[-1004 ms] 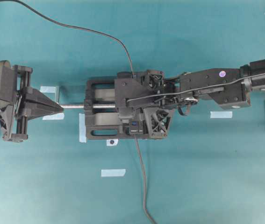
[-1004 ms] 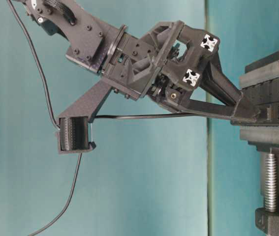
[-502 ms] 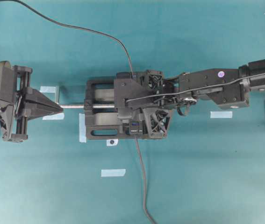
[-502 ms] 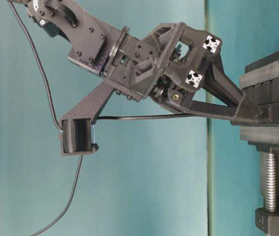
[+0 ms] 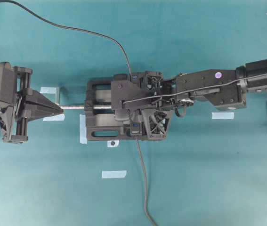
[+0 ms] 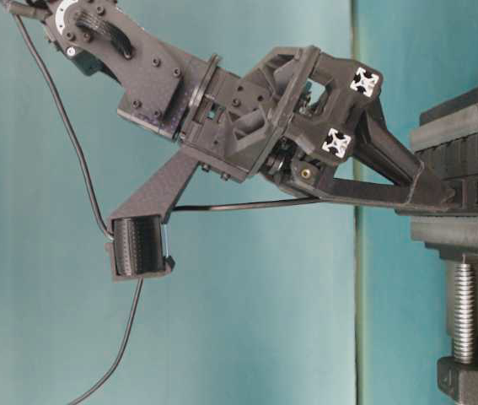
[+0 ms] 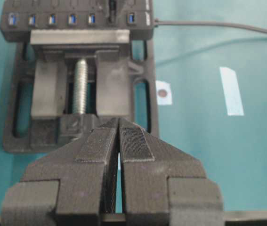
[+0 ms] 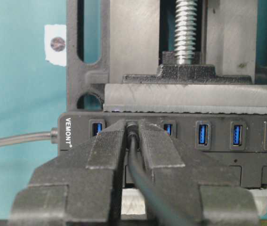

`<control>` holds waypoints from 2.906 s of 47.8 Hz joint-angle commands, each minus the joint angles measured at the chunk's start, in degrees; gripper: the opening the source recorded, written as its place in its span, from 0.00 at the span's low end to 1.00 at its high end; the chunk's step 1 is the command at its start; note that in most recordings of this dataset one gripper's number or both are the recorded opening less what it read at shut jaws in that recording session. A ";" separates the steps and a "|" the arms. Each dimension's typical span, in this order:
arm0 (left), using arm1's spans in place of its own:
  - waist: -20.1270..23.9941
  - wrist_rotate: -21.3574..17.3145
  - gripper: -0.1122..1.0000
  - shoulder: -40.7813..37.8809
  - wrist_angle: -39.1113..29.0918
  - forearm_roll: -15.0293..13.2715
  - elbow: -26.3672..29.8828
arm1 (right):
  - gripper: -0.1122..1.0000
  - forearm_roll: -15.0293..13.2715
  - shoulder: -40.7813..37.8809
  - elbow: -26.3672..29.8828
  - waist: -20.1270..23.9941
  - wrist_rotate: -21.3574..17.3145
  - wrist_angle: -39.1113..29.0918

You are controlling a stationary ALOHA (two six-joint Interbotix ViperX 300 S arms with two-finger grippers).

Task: Insert the USB into the second port from the front of the fixed hub.
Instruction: 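Press the USB plug further into the second port with the right gripper, then open the right gripper and lift it off the inserted plug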

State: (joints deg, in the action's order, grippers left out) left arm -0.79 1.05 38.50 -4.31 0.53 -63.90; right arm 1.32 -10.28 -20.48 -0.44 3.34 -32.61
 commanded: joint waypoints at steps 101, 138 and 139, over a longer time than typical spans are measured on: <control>-0.09 1.85 0.10 0.53 0.97 0.09 0.00 | 0.81 -0.09 4.31 0.44 0.00 -0.53 -0.88; -0.09 1.85 0.10 0.53 0.97 0.09 0.09 | 0.81 0.18 11.78 -8.35 0.35 -3.96 10.11; -0.09 1.85 0.10 0.53 0.97 0.09 0.09 | 0.81 0.18 12.04 -8.61 0.44 -4.04 10.81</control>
State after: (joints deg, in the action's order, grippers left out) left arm -0.88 2.72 38.85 -3.87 0.44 -64.51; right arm 1.41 -0.88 -29.00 -0.35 0.09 -23.99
